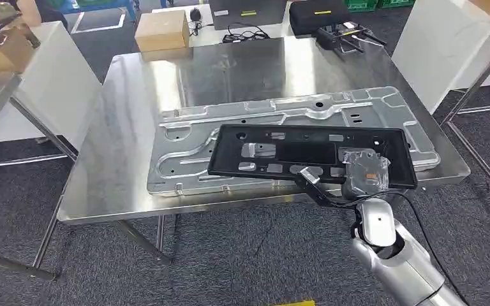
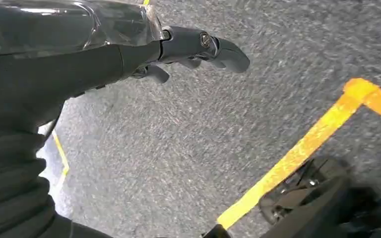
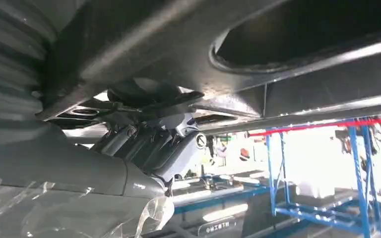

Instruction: Take the parts from the cabinet and place them on the table.

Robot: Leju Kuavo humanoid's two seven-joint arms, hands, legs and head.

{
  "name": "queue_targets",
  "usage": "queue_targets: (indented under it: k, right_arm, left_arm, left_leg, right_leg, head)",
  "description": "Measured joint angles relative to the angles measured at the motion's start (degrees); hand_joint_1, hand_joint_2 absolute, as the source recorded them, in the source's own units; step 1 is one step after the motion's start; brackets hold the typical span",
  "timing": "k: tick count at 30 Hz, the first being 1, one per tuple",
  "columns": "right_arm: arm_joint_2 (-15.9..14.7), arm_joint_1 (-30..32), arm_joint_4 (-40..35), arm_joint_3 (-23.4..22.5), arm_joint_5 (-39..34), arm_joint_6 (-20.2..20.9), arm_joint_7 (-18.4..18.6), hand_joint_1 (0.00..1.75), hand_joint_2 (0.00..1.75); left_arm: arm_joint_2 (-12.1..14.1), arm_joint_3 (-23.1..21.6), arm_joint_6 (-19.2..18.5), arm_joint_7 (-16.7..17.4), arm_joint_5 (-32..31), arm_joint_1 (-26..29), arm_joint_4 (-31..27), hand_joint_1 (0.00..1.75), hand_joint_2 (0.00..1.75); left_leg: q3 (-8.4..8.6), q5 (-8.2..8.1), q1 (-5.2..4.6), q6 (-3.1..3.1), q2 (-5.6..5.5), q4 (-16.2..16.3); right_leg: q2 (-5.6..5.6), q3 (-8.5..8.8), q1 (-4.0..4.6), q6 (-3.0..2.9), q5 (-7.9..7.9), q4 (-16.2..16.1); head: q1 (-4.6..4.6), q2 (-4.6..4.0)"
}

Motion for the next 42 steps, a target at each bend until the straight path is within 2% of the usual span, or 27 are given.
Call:
queue_targets:
  k: [1,2,3,4,6,7,10,11,12,13,16,17,18,19,21,22,23,26,28,31,32,34,36,37,38,41,42]
  right_arm:
    - [0.13,0.01,-0.3,0.02,0.11,0.02,-0.02,1.75,1.75]
    - [0.2,0.02,-0.44,0.02,0.17,0.02,-0.09,1.75,1.75]
    - [0.28,0.01,-0.72,0.02,0.22,0.02,-0.09,1.75,1.75]
    - [0.37,-0.09,-0.9,0.02,0.24,0.0,-0.09,1.75,1.75]
    - [0.61,-0.48,-1.46,0.02,0.17,-0.04,-0.26,1.75,1.75]
    - [0.61,-0.72,-1.53,0.0,-0.2,-0.31,-0.28,1.75,1.75]
    - [0.79,-0.82,-1.66,0.0,-1.12,-0.79,-0.96,1.75,1.75]
    - [0.87,-0.91,-1.77,0.0,-1.4,-0.83,-1.03,1.75,1.75]
    - [0.83,-0.69,-1.92,-0.09,-1.47,-0.92,-1.05,1.75,1.75]
    - [0.83,-0.76,-2.08,-0.09,-1.49,-0.98,-1.05,1.75,1.75]
    - [0.83,-0.53,-2.14,-0.09,-1.83,-1.2,-1.09,1.75,1.75]
    - [0.83,-0.25,-2.14,-0.09,-1.95,-1.2,-1.09,1.75,1.75]
    - [0.83,-0.04,-2.14,-0.09,-1.99,-1.2,-1.09,1.75,1.75]
    - [0.83,-0.01,-2.14,-0.09,-1.99,-1.22,-1.09,1.75,1.75]
    - [0.83,-0.03,-2.16,-0.09,-2.03,-1.25,-1.27,1.75,1.75]
    - [0.77,-0.07,-2.14,-0.09,-2.08,-1.29,-1.25,1.75,1.75]
    - [0.85,-0.23,-2.16,-0.09,-2.25,-1.4,-1.27,1.75,1.75]
    - [0.85,-0.03,-2.18,-0.09,-2.56,-1.51,-1.29,1.75,1.75]
    - [0.87,-0.28,-2.32,-0.09,-2.54,-1.53,-1.42,1.75,1.75]
    - [0.98,-0.26,-2.32,-0.07,-2.65,-1.57,-1.66,1.75,1.75]
    - [0.98,-0.17,-2.32,-0.07,-2.67,-1.57,-1.71,1.75,1.75]
    - [1.0,-0.07,-2.32,-0.07,-2.69,-1.6,-1.81,1.75,1.75]
    - [1.09,-0.16,-2.32,-0.07,-2.69,-1.57,-1.88,1.75,1.75]
    - [1.11,-0.22,-2.32,-0.07,-2.69,-1.57,-1.88,1.75,1.75]
    - [1.11,-0.38,-2.29,-0.07,-2.71,-1.6,-1.88,1.75,1.75]
    - [1.11,-0.34,-2.27,-0.07,-3.06,-1.7,-1.92,1.75,1.75]
    - [1.11,-0.33,-2.32,-0.09,-3.1,-1.73,-1.95,1.75,1.75]
  left_arm:
    - [0.0,0.2,0.0,0.0,-0.04,0.02,0.0,0.0,1.75]
    - [0.0,0.28,0.0,-0.02,-0.04,0.06,0.0,0.0,1.75]
    - [0.0,0.35,-0.24,-0.06,-0.13,0.17,0.0,0.0,1.75]
    - [0.0,0.44,-0.33,-0.2,-0.17,0.27,0.0,0.0,1.75]
    - [0.0,0.94,-0.42,-0.5,-0.26,0.28,0.0,0.0,1.75]
    - [0.11,1.18,-0.48,-0.77,-0.37,0.2,0.02,0.0,1.75]
    - [-0.04,1.55,-0.66,-1.33,-0.9,0.24,0.02,0.0,1.75]
    - [-0.04,1.68,-0.81,-1.44,-1.14,0.23,0.02,0.0,1.75]
    - [-0.09,1.75,-0.92,-1.6,-1.25,0.26,0.02,0.0,1.75]
    - [-0.09,1.88,-0.92,-1.6,-1.38,0.21,0.02,0.0,1.75]
    - [-0.24,2.53,-0.94,-1.11,-1.7,0.23,0.02,0.0,1.75]
    - [-0.28,2.6,-0.96,-1.03,-1.84,0.31,0.02,0.0,1.75]
    - [-0.28,2.62,-0.96,-0.96,-1.86,0.41,0.02,0.0,1.75]
    - [-0.31,2.67,-1.01,-0.94,-1.99,0.51,0.02,0.0,1.75]
    - [-0.29,2.84,-1.03,-0.96,-2.03,0.56,0.02,0.0,1.75]
    - [-0.15,3.04,-1.05,-1.05,-2.03,0.54,0.07,0.0,1.75]
    - [-0.18,3.13,-1.16,-1.05,-2.08,0.38,0.07,0.0,1.75]
    - [-0.18,3.47,-1.44,-1.16,-2.05,0.53,0.07,0.0,1.75]
    - [-0.22,3.93,-1.49,-1.25,-2.05,0.56,0.07,0.0,1.75]
    - [-0.22,4.13,-1.53,-1.33,-2.05,0.55,0.09,0.0,1.75]
    - [-0.22,4.13,-1.53,-1.33,-2.03,0.71,0.09,0.0,1.75]
    - [-0.22,4.2,-1.55,-1.4,-2.03,0.91,0.09,0.0,1.75]
    - [-0.22,4.44,-1.55,-1.79,-2.03,0.92,0.09,0.0,1.75]
    - [-0.2,4.52,-1.55,-1.97,-2.03,0.91,0.11,0.0,1.75]
    - [-0.24,4.52,-1.55,-2.03,-2.01,0.84,0.15,0.0,1.75]
    - [-0.28,4.63,-1.7,-2.25,-2.03,0.97,0.22,0.0,1.75]
    - [-0.28,4.74,-1.75,-2.25,-2.03,1.05,0.24,0.0,1.75]
  left_leg:
    - [-2.57,-0.97,-0.27,0.31,0.0,4.08]
    - [-4.02,-0.43,-0.65,0.78,-0.01,5.44]
    - [-3.94,1.39,-1.13,1.55,-0.02,3.83]
    - [-2.7,4.03,-1.69,2.45,-0.03,0.11]
    - [1.2,10.01,-3.09,5.2,-0.06,-10.47]
    - [2.09,9.1,-3.32,6.35,0.21,-11.52]
    - [2.88,9.02,-3.86,6.05,-0.01,-13.22]
    - [3.43,9.23,-3.57,6.01,0.0,-14.2]
    - [4.37,9.73,-2.92,5.4,0.1,-15.32]
    - [4.91,9.71,-2.87,5.49,0.02,-15.85]
    - [5.55,9.2,-2.81,5.58,0.05,-15.86]
    - [5.72,8.99,-2.73,5.49,0.02,-15.83]
    - [6.02,8.8,-2.65,5.33,-0.05,-15.83]
    - [6.44,8.44,-2.5,5.07,-0.12,-15.78]
    - [7.27,7.56,-2.26,4.26,-0.25,-15.5]
    - [7.2,7.18,-2.61,3.81,-0.27,-15.34]
    - [6.9,6.92,-2.8,3.62,-0.27,-14.9]
    - [7.01,6.78,-2.71,3.3,-0.23,-15.21]
    - [5.93,5.22,-2.41,2.47,-0.08,-12.52]
    - [-1.86,-0.16,-1.84,1.52,-0.06,1.76]
    - [-3.99,-0.43,-1.78,1.47,-0.06,4.79]
    - [-3.75,3.02,-1.75,1.68,-0.06,1.61]
    - [0.82,9.31,-1.89,2.49,-0.06,-9.35]
    - [2.58,10.73,-2.12,3.15,-0.06,-14.02]
    - [3.27,9.86,-2.47,3.35,-0.01,-14.7]
    - [3.34,9.59,-2.75,3.49,-0.09,-14.65]
    - [4.03,9.89,-2.23,3.8,-0.08,-15.55]
  right_leg:
    - [-0.01,0.23,0.35,-0.27,-0.22,0.01]
    - [-0.04,0.57,0.76,-0.48,-0.5,0.0]
    - [-0.05,0.99,1.17,-0.65,-0.76,0.0]
    - [-0.04,1.44,1.56,-0.79,-1.03,-0.01]
    - [-0.04,2.36,2.1,-1.12,-1.56,-0.17]
    - [-0.12,2.49,2.43,-1.01,-1.71,-0.33]
    - [-0.09,2.48,1.7,-0.4,-1.77,-0.75]
    - [-0.08,2.85,1.91,-0.07,-1.76,-1.16]
    - [-0.25,2.89,1.77,0.12,-2.14,-0.74]
    - [-0.3,2.21,1.94,0.42,-3.05,1.11]
    - [-0.31,-4.96,1.65,1.2,-8.23,14.13]
    - [-0.33,-6.6,1.56,1.41,-8.21,16.35]
    - [-0.38,-6.81,1.39,1.61,-6.79,15.69]
    - [-0.44,-5.5,1.17,1.83,-3.98,12.01]
    - [-0.67,-0.5,0.68,2.35,2.13,0.84]
    - [-0.58,0.52,0.69,2.5,1.37,-1.03]
    - [-0.29,0.4,0.69,1.5,1.54,-1.65]
    - [-0.26,0.3,0.95,0.28,1.26,-1.6]
    - [-0.3,0.78,0.7,-0.55,1.03,-1.72]
    - [-0.3,1.04,0.75,-1.01,0.62,-1.7]
    - [-0.3,1.15,0.75,-1.07,0.46,-1.7]
    - [-0.25,1.73,0.76,-0.99,0.05,-1.7]
    - [-0.22,2.73,0.85,-0.75,-0.49,-1.74]
    - [-0.24,3.02,0.76,-0.61,-0.74,-1.85]
    - [-0.15,2.96,1.18,-0.24,-0.95,-1.83]
    - [-0.22,3.08,0.79,0.58,-1.03,-2.29]
    - [-0.25,3.33,1.08,1.06,-1.3,-2.33]
  head:
    - [-0.02,0.0]
    - [0.0,0.0]
    - [-0.02,0.0]
    - [-0.02,0.0]
    - [0.0,0.0]
    - [0.11,0.0]
    - [0.04,0.0]
    - [0.04,0.0]
    - [0.04,0.0]
    - [0.04,0.0]
    - [0.04,0.0]
    - [0.04,0.0]
    - [0.04,0.0]
    - [0.04,0.0]
    - [0.07,0.0]
    - [0.04,0.0]
    - [0.02,0.0]
    - [0.02,0.0]
    - [-0.02,0.0]
    - [0.0,0.0]
    - [0.02,0.0]
    - [0.02,0.0]
    - [0.0,0.0]
    - [0.0,0.0]
    - [0.02,0.0]
    - [0.02,0.0]
    - [0.02,0.0]
